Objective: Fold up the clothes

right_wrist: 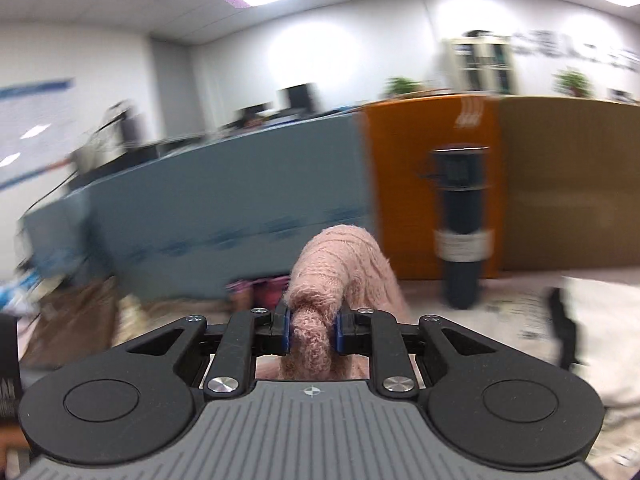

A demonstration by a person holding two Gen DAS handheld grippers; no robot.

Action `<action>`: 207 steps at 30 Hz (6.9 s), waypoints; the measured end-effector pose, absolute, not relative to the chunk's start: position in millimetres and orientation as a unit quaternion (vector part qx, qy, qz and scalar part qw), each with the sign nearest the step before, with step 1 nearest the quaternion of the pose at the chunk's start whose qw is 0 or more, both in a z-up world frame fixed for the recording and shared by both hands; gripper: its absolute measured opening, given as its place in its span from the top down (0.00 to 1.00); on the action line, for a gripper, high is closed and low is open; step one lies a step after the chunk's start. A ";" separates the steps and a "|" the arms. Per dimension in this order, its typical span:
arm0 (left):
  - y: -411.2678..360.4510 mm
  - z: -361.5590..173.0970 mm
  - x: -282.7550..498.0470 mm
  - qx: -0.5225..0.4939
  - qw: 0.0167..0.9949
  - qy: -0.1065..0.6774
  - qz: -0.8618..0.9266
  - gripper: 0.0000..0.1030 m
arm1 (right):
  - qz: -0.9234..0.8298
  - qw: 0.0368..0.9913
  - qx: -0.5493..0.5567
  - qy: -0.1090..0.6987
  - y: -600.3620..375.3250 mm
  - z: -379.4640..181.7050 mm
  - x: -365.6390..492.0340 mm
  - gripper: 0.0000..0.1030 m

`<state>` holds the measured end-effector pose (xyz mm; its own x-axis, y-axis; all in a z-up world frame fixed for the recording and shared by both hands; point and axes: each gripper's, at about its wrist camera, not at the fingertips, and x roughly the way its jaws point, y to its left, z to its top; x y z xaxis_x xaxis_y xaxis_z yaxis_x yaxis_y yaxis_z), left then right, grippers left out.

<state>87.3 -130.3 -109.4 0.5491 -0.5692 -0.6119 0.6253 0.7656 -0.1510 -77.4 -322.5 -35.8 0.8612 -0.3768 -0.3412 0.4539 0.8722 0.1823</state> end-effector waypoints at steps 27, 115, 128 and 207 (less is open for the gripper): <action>-142.4 -126.2 106.4 -0.153 0.749 0.463 -0.448 0.04 | -0.116 0.940 0.149 0.284 -320.0 -79.7 -78.2 0.24; 122.2 -67.4 262.1 -0.228 0.855 0.319 -0.339 0.63 | 0.044 0.862 0.425 0.274 -176.9 -59.6 202.3 0.67; 120.3 -100.5 310.0 -0.199 0.881 0.344 -0.255 0.10 | -0.081 0.888 0.271 0.362 -153.4 -93.4 268.4 0.55; 13.6 -17.1 40.6 -0.089 0.980 0.159 0.079 0.00 | 0.003 0.963 0.083 0.258 -185.2 -21.7 18.8 0.00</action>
